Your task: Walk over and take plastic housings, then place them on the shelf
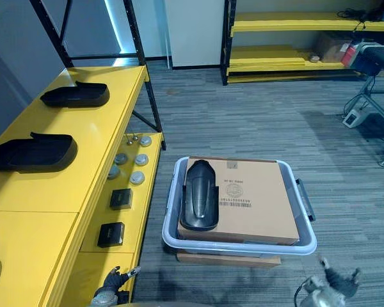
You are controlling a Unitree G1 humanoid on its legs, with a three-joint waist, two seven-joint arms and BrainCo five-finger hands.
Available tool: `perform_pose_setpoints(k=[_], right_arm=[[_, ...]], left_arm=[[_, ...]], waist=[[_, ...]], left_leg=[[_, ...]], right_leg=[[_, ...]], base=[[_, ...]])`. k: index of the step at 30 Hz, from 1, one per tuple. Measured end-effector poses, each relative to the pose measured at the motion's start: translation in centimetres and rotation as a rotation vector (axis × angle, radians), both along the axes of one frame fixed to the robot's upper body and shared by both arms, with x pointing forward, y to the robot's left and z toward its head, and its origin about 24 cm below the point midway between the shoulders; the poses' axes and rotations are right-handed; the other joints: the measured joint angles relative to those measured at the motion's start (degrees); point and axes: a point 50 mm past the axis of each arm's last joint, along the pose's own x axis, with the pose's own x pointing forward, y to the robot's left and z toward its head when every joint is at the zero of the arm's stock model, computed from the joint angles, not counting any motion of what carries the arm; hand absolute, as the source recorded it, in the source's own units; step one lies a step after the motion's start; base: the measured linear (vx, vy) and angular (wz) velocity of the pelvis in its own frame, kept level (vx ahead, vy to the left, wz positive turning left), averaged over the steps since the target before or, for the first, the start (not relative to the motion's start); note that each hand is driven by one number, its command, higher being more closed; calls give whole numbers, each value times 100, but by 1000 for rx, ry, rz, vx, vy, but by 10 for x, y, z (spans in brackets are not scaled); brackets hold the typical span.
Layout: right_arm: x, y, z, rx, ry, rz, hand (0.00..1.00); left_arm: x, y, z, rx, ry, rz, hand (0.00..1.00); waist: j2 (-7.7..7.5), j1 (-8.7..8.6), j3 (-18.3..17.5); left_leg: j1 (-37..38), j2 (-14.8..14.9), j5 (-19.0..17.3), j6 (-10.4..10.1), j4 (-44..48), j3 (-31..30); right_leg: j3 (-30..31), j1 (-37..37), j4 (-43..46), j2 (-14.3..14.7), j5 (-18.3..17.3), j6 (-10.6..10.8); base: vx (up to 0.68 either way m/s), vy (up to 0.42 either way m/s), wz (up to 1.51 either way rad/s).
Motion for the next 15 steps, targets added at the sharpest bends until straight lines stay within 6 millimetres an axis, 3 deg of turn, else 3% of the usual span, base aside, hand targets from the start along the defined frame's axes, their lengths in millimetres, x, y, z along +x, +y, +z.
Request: perform_pose_setpoints(k=[4,6,10,15], right_arm=[[34,28,19,-86,-39,213,0],[50,42,24,-127,-40,316,0],[66,56,33,-160,-57,401,0],[93,64,31,-257,43,517,0]], left_arm=[[-5,-1,0,-1,-1,-22,0],[0,-2,2,-3,-23,-37,0],[2,-1,4,2,-37,-45,0],[5,1,6,12,-57,-55,0]], waist=[[-23,39,17],[1,172,20],[24,238,88],[41,323,191]], left_leg=[[-67,1,37,11,-189,-191],[-247,7,38,11,-317,-314],[-480,-13,51,32,-401,-468],[-783,-71,383,49,-849,-613]], right_leg=[[-228,-31,-81,24,3,-1],[-276,-224,-98,48,3,-1],[-438,-420,-119,40,3,-1],[-588,-817,-208,5,127,-2]], base=[[-78,-41,28],[-102,-23,19],[-126,-12,20],[-178,-9,16]])
